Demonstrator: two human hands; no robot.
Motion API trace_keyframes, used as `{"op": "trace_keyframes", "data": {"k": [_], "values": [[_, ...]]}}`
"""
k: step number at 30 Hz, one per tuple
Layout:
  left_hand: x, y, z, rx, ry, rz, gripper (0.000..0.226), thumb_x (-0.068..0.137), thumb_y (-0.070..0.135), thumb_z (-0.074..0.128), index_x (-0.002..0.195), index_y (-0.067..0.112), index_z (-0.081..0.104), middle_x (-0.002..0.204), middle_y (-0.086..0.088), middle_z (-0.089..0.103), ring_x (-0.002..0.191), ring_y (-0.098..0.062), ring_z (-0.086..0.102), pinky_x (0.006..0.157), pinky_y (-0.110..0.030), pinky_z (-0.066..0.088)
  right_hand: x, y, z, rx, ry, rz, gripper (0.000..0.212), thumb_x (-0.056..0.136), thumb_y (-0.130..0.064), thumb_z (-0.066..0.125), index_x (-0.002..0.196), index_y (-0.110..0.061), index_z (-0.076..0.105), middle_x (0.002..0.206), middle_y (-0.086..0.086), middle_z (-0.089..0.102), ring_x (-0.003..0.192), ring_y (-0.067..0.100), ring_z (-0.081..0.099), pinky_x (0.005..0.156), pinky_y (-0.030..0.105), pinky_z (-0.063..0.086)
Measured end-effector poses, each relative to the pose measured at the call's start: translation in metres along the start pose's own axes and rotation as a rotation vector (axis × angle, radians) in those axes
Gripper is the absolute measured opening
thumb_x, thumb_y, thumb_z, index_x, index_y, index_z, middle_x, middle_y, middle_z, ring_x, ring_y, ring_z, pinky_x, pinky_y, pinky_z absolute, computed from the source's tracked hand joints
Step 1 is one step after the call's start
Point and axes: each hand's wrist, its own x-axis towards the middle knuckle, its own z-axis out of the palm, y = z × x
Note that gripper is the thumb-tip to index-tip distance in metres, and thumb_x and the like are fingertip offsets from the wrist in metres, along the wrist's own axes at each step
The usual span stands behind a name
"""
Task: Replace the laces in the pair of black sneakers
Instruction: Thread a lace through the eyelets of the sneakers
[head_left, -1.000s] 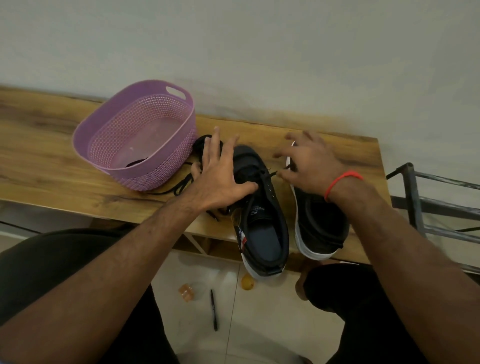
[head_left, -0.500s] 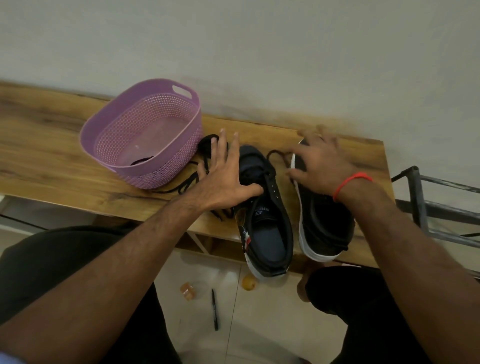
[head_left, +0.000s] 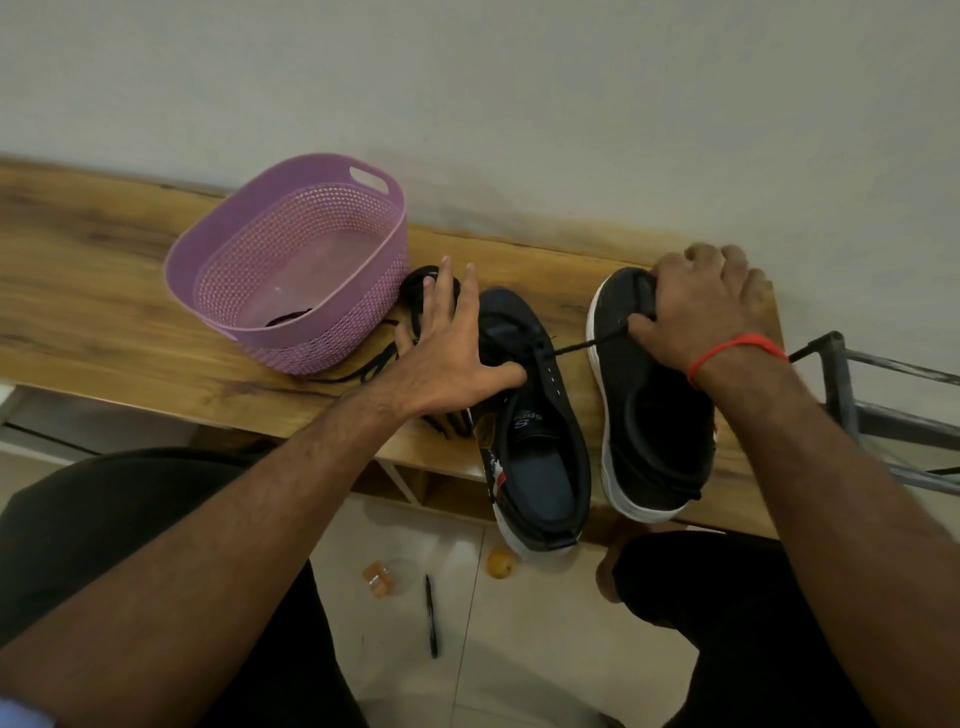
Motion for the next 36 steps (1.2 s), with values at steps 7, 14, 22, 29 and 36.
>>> {"op": "trace_keyframes", "data": {"k": [7,14,22,29,36], "values": [[0.0,-0.002,0.002,0.011,-0.009,-0.001,0.129,0.082,0.061,0.073,0.157,0.021,-0.024,0.161,0.001,-0.04,0.151,-0.025,-0.028,0.119,-0.068,-0.002,-0.014,-0.037,0.014,0.033,-0.17,-0.46,0.032,0.094,-0.042,0.061,0.124,-0.031,0.061,0.158,0.001,0.026,0.15,0.035,0.0,0.119,0.064,0.002],[0.0,0.0,-0.002,0.01,-0.025,-0.015,0.125,0.083,0.056,0.073,0.159,0.021,-0.02,0.162,0.0,-0.037,0.153,-0.027,-0.025,0.119,-0.069,-0.001,0.006,0.001,-0.001,-0.007,0.015,-0.065,0.026,0.088,-0.032,0.06,0.11,-0.019,0.066,0.127,0.014,0.057,0.134,0.039,0.035,0.114,0.058,0.025],[-0.001,0.0,0.0,0.005,-0.045,-0.023,0.12,0.084,0.058,0.072,0.16,0.025,-0.015,0.164,0.002,-0.033,0.154,-0.03,-0.018,0.12,-0.067,0.001,-0.013,-0.039,0.015,0.026,-0.133,-0.454,0.021,0.095,-0.037,0.057,0.112,-0.026,0.064,0.146,-0.001,0.045,0.147,0.031,0.017,0.118,0.059,0.014],[0.001,-0.004,-0.007,0.015,-0.05,-0.027,0.106,0.084,0.062,0.07,0.162,0.031,0.005,0.168,0.001,-0.015,0.155,-0.032,-0.005,0.117,-0.067,0.008,0.001,0.003,-0.002,0.006,-0.145,-0.168,0.015,0.09,-0.032,0.062,0.105,-0.032,0.066,0.138,0.007,0.05,0.144,0.039,0.02,0.115,0.066,0.014],[-0.002,-0.022,-0.023,0.097,-0.005,0.027,0.016,0.09,0.048,0.069,0.105,0.044,0.063,0.148,0.01,0.046,0.142,-0.022,0.034,0.113,-0.067,0.017,-0.014,-0.041,0.011,0.119,-0.172,-0.475,0.011,0.095,-0.036,0.061,0.103,-0.031,0.066,0.149,-0.007,0.041,0.151,0.029,0.006,0.119,0.063,0.002]]}}
